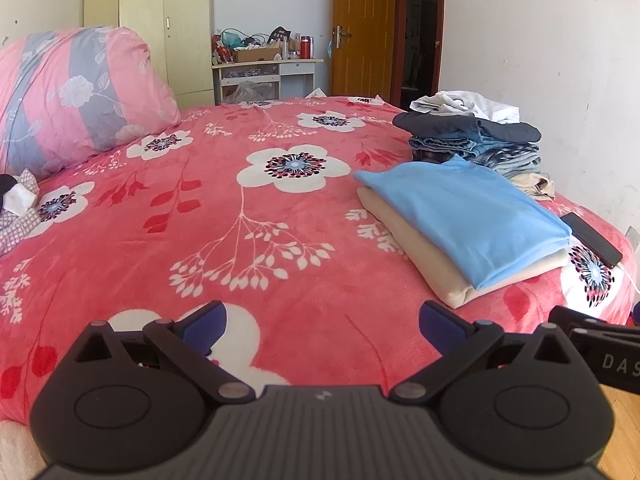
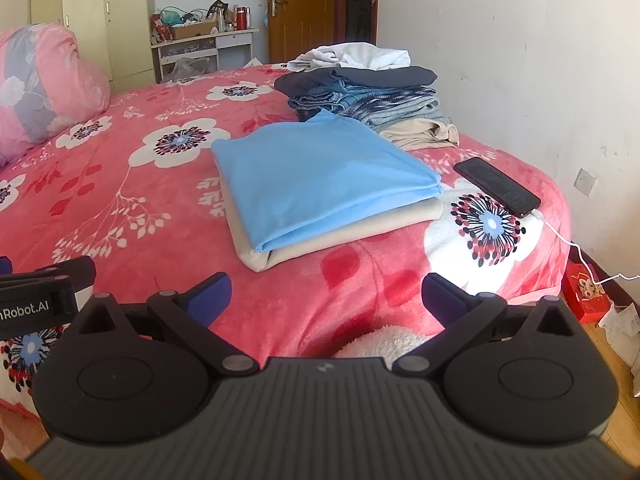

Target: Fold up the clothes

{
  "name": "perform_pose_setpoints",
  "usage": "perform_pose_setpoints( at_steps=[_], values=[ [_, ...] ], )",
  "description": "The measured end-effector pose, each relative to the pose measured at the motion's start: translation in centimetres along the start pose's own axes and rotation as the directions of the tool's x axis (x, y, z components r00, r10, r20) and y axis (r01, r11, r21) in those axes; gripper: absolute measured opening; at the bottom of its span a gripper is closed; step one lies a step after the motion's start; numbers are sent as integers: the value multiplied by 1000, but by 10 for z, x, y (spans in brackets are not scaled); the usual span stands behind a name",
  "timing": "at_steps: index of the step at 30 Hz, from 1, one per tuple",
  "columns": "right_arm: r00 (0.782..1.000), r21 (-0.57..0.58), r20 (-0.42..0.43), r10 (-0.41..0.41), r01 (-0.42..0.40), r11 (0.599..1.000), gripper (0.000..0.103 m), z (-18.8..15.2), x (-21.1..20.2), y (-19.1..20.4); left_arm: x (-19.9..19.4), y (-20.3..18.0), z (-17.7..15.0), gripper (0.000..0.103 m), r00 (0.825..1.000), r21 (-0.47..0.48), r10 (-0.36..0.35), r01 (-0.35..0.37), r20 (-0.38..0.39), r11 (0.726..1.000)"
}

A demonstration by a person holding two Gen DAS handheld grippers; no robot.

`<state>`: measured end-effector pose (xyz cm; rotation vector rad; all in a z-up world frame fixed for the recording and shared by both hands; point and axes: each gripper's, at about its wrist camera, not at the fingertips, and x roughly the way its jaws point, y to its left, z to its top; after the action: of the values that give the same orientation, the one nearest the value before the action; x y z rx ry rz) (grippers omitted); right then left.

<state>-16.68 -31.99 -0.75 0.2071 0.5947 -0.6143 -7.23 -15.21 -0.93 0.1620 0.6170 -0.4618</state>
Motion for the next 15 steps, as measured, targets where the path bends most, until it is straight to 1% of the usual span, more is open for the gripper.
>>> perform_pose_setpoints(
  at_steps=[15],
  values=[
    [1000, -13, 3, 1, -1, 1000, 102, 2, 2, 2, 2, 5, 1, 103, 1000, -6, 11, -11, 0, 1000]
  ],
)
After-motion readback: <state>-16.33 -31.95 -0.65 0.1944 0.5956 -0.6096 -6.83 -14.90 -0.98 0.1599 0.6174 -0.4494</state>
